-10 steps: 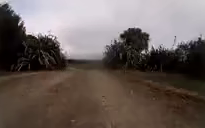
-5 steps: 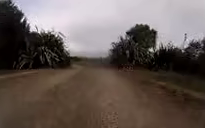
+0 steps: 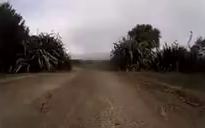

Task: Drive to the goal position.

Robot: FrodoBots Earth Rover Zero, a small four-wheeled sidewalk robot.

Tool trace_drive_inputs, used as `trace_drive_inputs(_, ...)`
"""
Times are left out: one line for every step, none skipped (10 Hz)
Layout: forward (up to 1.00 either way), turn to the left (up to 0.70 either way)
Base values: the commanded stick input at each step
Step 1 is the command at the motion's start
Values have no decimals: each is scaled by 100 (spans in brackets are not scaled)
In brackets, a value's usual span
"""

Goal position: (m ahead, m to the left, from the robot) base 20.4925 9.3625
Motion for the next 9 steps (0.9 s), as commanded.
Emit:
trace_drive_inputs(85,0)
trace_drive_inputs(85,0)
trace_drive_inputs(85,0)
trace_drive_inputs(85,0)
trace_drive_inputs(85,-5)
trace_drive_inputs(85,-13)
trace_drive_inputs(85,-20)
trace_drive_inputs(85,-8)
trace_drive_inputs(85,0)
